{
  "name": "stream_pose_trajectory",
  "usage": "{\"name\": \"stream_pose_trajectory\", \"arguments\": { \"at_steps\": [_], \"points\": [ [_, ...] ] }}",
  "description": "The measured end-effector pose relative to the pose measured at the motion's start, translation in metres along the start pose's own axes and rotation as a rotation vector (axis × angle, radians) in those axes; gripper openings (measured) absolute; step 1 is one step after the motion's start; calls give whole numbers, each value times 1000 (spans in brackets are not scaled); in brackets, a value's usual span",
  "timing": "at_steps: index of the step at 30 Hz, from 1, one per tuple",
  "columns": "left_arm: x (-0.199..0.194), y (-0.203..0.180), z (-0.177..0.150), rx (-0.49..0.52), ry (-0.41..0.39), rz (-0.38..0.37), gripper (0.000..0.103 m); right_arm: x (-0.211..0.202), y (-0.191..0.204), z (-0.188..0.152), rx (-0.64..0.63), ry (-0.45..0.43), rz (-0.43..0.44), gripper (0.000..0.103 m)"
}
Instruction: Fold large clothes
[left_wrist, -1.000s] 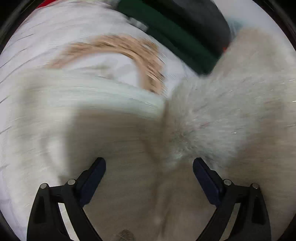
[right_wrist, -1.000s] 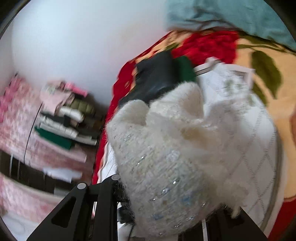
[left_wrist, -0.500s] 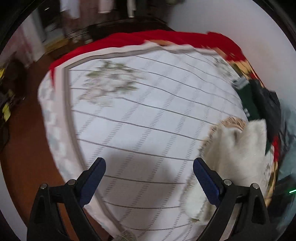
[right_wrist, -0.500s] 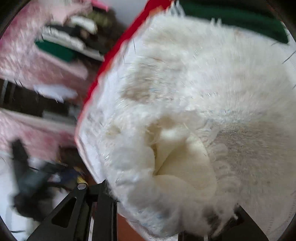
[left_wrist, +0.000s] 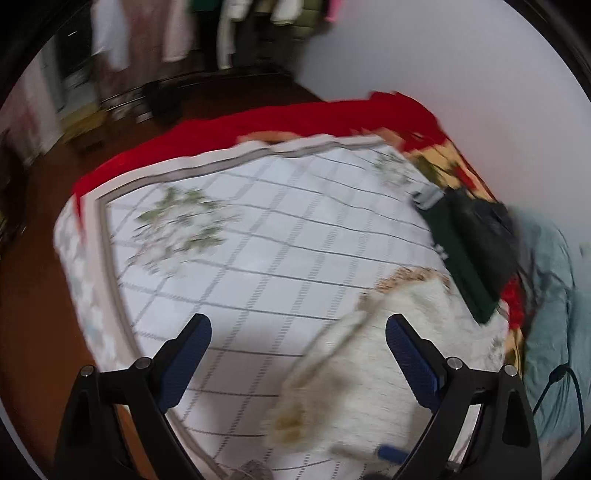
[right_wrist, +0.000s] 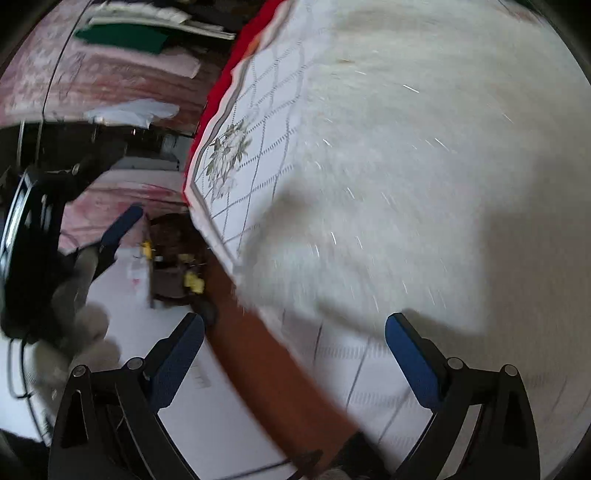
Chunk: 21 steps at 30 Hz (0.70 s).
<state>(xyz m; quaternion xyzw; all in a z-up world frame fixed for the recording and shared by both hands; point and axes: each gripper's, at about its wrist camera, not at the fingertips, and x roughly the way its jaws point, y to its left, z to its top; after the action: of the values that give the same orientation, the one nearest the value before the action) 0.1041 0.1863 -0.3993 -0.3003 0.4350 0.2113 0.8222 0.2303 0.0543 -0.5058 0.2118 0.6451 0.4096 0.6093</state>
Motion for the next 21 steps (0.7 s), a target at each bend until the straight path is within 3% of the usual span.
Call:
{"name": "stream_pose_trajectory", "arguments": {
  "at_steps": [4, 6, 10, 14, 18, 21],
  "points": [
    [41, -37, -20, 120, 65, 28, 96, -44, -25, -10, 128, -84, -44, 99],
    [66, -50, -40, 188, 91, 70, 96, -71, -47, -8, 193, -157, -94, 92],
    [122, -56, -99, 353, 187, 234, 97, -91, -92, 6, 334, -198, -106, 54],
    [145, -28, -130, 283, 303, 222, 99, -62, -107, 30, 368, -155, -145, 43],
    [137, -21, -124, 270, 322, 224, 99, -12, -132, 51, 453, -119, -230, 38],
    [121, -34, -110, 297, 323, 240, 98, -5, -123, 68, 486, -59, -269, 38]
  ]
}}
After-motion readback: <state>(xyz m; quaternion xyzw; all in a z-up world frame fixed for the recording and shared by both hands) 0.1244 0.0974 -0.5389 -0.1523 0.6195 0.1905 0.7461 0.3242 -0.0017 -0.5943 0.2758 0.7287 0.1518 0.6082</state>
